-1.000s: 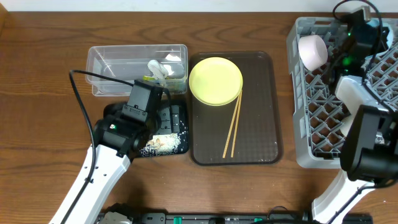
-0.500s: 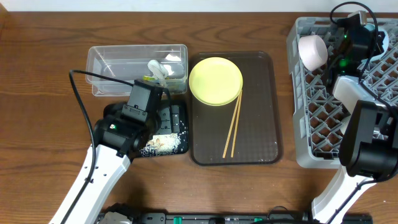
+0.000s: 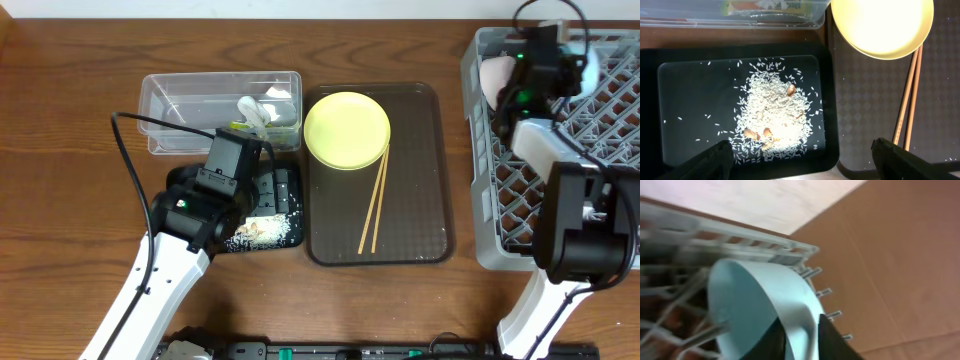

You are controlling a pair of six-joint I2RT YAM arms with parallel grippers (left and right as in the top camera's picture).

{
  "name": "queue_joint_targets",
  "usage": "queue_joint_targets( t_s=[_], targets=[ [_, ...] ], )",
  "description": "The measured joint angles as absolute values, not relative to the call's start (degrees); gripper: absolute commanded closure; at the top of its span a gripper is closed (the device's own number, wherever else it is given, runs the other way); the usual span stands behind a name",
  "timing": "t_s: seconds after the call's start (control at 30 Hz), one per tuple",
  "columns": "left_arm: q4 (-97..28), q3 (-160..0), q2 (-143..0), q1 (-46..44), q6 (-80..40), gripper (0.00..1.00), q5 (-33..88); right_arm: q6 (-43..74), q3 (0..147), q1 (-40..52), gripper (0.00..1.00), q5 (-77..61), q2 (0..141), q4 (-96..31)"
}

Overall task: Sort waste into correct bins and load items into the dishwasher rack
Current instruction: 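Set the light-blue bowl upright in the rack's back row, right gripper, then reach the right gripper to the brown tray and grasp one chopstick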

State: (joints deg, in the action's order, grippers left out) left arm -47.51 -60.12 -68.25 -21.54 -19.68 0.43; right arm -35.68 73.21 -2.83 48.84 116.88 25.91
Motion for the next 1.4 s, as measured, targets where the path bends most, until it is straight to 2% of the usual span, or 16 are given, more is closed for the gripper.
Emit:
queue_joint_targets(
  t_s=[0.17,0.4,0.6,0.73,0.97,1.13,1.4],
  targets=[
    [-47.53,-60.12,-68.25,-21.54,-19.68,0.09,0.43,-31.83,73.17,-1.43,0.62,49.5,116.92,22.02],
    [-47.51,-60.12,-68.27,-21.54,-19.68,0.09,0.43,-19.05,72.55,-1.37,0.55,40.73,110.98,0.34],
    [-47.46,-60.12,-68.27,-21.54,-19.68,0.09,0.4,-7.14,72.6,-1.32,0.55,25.56,95.98,-15.88],
    [-47.51,-60.12,-68.27,-21.54,-19.68,0.09,0.4,0.16,73.1,-0.14,0.66,10.87,88.62,-25.28],
    [-47.51,-60.1,-68.27,-21.54,-19.68,0.09,0.4,11.22,72.01,8.05,0.63,-7.46,88.88,-40.45],
    [-47.51,-60.1,-68.27,-21.54,-19.68,0.09,0.43,14.15,66.92,16.05,0.62,-11.0,92.2,-42.72],
    [-47.51,-60.1,-68.27,-21.54,-19.68,0.09,0.4,17.39,59.55,24.99,0.64,-7.46,98.32,-38.48]
  ],
)
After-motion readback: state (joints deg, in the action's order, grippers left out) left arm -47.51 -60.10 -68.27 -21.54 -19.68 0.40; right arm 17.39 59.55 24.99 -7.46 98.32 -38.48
